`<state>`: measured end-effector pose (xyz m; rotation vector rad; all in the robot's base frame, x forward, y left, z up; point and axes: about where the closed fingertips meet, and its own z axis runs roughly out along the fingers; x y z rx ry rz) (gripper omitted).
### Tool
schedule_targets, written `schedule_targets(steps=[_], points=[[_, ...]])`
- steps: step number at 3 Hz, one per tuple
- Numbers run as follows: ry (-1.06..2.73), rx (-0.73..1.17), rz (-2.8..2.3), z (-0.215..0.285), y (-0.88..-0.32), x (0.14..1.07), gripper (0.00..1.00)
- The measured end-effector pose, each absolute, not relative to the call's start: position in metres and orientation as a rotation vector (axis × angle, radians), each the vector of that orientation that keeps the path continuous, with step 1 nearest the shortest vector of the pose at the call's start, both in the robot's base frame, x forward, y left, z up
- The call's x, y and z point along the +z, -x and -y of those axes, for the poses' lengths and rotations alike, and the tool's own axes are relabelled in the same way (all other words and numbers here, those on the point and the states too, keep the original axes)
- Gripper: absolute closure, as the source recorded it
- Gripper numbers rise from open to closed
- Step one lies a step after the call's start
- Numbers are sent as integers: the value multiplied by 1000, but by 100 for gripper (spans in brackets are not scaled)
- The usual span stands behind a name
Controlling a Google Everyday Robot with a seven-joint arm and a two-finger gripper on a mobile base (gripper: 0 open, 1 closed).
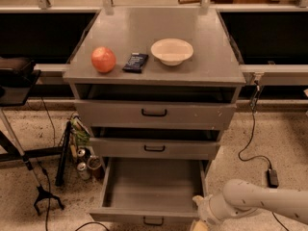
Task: Close bottom drawer
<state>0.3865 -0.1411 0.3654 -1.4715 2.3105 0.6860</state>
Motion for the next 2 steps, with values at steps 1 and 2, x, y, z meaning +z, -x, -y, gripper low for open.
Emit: schedule_targets(steps=[1,2], points=[[1421,802,-2349,132,-374,302,19],[1373,889,-2376,122,-370,256,42]])
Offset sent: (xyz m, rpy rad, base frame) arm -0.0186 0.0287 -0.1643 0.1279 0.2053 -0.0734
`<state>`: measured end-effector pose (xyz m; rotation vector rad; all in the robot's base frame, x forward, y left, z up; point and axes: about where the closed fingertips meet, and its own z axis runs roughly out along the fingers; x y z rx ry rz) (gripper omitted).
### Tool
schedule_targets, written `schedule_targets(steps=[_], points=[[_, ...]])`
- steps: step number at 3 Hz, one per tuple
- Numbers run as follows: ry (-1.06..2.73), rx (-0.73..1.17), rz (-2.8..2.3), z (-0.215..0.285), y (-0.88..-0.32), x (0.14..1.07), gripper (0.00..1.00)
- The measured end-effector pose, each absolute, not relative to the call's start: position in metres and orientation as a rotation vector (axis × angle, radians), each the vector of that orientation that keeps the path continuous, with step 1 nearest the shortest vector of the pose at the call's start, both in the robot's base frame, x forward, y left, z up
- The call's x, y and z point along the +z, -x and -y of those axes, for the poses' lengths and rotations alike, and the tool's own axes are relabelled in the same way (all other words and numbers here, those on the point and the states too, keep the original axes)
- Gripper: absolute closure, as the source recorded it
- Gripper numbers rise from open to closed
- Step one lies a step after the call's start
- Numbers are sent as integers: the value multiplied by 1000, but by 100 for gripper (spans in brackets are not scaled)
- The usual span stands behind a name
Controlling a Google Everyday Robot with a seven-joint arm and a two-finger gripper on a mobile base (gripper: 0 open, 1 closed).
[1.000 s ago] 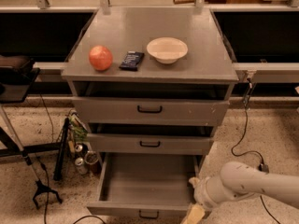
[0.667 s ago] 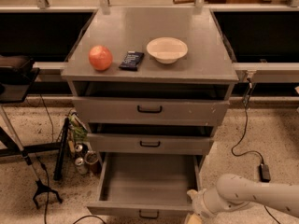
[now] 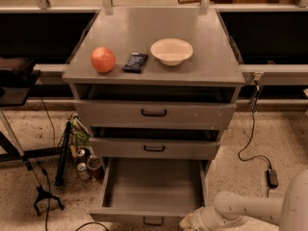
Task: Close bottom drawer
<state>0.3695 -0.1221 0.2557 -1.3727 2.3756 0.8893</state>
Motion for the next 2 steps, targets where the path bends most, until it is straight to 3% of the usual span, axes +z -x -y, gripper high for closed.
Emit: schedule_targets(steps=[2], points=[[1278,1008,-2426,110,-382,179,89]])
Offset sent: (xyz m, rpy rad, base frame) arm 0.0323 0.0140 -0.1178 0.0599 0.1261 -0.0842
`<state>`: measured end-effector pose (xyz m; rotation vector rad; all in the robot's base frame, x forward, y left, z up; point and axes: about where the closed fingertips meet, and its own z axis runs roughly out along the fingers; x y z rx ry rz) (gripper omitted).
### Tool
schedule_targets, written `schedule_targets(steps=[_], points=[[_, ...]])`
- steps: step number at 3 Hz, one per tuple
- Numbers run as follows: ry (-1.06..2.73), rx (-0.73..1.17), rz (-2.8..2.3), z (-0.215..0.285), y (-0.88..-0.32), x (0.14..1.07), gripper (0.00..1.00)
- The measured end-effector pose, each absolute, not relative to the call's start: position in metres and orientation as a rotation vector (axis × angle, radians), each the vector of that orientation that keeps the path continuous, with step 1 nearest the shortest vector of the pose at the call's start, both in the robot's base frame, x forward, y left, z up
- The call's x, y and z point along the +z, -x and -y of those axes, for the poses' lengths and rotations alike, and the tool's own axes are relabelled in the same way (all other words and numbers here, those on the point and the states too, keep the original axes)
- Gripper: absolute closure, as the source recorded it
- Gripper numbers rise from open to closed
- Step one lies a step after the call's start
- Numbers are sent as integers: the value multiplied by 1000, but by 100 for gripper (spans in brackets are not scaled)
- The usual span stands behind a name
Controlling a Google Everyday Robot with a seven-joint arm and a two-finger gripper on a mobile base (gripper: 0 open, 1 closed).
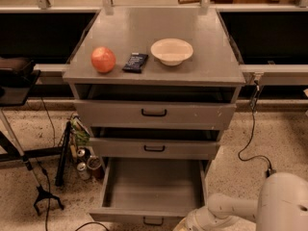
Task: Close bottom drawer
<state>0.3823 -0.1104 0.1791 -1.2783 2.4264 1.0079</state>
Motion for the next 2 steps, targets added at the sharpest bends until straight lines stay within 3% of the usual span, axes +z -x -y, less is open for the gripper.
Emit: schedule_targets(steps=[1,2], points=[[1249,1013,-2476,109,-392,148,100],[1231,997,-2503,111,-397,139,100]])
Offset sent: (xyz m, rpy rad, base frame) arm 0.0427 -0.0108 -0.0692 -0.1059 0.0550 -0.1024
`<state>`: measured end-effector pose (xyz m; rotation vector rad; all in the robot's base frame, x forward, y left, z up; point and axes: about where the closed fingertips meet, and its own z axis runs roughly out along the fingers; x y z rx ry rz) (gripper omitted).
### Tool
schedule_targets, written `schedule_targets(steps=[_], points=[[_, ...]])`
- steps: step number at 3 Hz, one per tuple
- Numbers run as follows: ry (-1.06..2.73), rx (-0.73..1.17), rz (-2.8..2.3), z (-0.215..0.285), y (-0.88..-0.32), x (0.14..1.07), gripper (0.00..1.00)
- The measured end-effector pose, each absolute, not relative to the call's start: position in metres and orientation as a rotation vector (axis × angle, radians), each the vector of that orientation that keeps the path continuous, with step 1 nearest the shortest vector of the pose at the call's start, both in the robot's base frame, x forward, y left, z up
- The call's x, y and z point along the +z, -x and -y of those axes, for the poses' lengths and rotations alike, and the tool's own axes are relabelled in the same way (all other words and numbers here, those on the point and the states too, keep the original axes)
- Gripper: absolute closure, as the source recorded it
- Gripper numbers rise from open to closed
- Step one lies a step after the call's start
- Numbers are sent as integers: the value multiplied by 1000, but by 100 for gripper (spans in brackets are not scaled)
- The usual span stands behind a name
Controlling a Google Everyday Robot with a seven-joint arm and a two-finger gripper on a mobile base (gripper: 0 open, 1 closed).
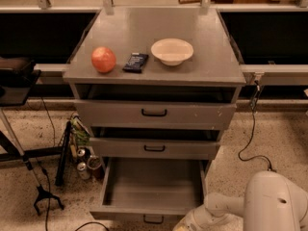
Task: Close bottom drawer
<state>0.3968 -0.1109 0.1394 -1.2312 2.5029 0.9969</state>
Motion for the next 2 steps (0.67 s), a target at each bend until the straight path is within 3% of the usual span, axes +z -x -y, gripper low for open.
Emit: schedule_targets(steps=[2], points=[[1180,924,-2535,116,-411,137,100]])
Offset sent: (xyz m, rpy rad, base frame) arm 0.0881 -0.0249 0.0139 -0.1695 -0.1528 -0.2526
